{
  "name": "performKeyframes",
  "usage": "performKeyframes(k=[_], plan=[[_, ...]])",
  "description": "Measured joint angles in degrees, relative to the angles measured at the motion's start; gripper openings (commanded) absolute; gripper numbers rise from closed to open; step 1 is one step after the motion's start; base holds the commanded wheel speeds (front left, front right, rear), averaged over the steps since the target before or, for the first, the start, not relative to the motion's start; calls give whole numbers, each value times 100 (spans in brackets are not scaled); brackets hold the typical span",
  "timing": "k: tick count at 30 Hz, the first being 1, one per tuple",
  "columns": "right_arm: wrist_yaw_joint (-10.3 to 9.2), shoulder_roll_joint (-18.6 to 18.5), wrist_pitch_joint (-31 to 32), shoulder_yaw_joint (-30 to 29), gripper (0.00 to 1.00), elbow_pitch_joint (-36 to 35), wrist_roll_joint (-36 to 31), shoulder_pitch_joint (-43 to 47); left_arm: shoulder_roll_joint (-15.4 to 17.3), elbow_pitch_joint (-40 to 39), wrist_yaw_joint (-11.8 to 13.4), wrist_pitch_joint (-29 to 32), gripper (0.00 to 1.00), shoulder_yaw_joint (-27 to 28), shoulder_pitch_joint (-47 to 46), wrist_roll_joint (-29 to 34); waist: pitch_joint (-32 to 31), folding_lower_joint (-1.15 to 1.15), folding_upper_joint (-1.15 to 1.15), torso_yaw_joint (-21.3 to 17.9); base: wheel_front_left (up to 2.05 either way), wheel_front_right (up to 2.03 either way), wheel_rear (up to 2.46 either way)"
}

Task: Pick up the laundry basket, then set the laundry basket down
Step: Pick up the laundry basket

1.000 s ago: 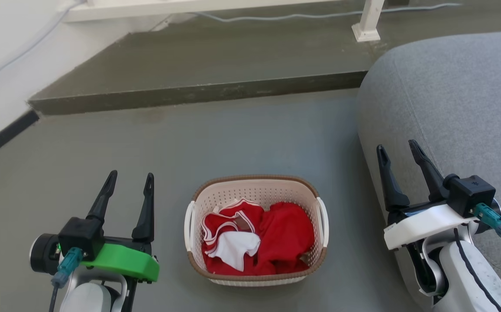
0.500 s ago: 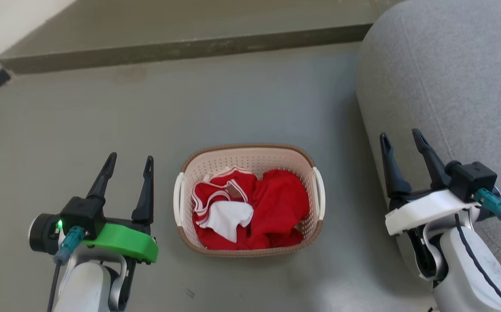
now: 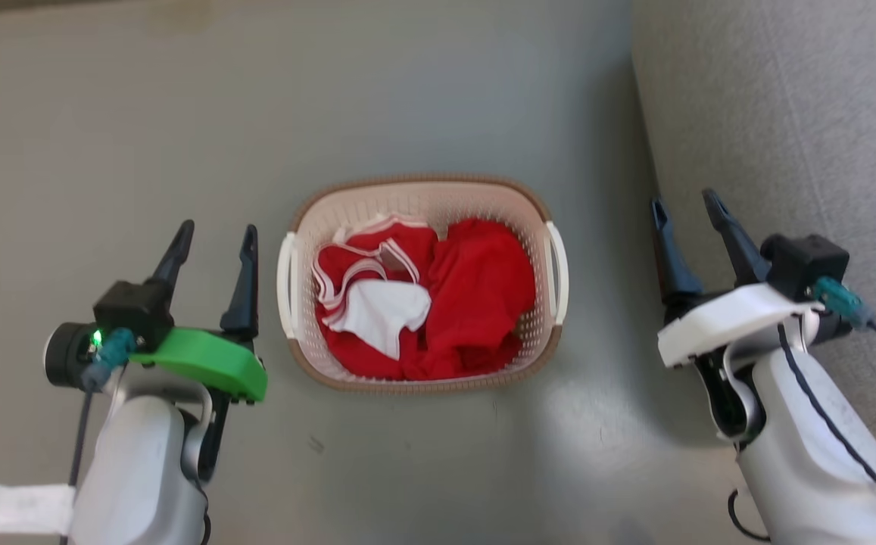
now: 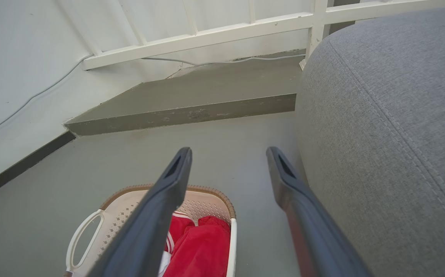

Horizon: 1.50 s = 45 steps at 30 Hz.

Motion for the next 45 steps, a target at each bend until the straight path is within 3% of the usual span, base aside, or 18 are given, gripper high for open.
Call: performKeyframes(k=[30,37,45], plan=[[154,171,42,485,100,2198,230,-2279,16,2192,-52,413,100,1,-2323,-403,2317,0,0,-106,0,0,0],[237,170,43,676,100,2548,526,-2556,11,2528,-58,535,100,-99,-2601,-502,2585,0,0,-91,0,0,0],[292,170,85,1147,100,2777,1120,-2796,-24,2881,-59,784,100,-584,-2852,-584,2863,0,0,-30,0,0,0]])
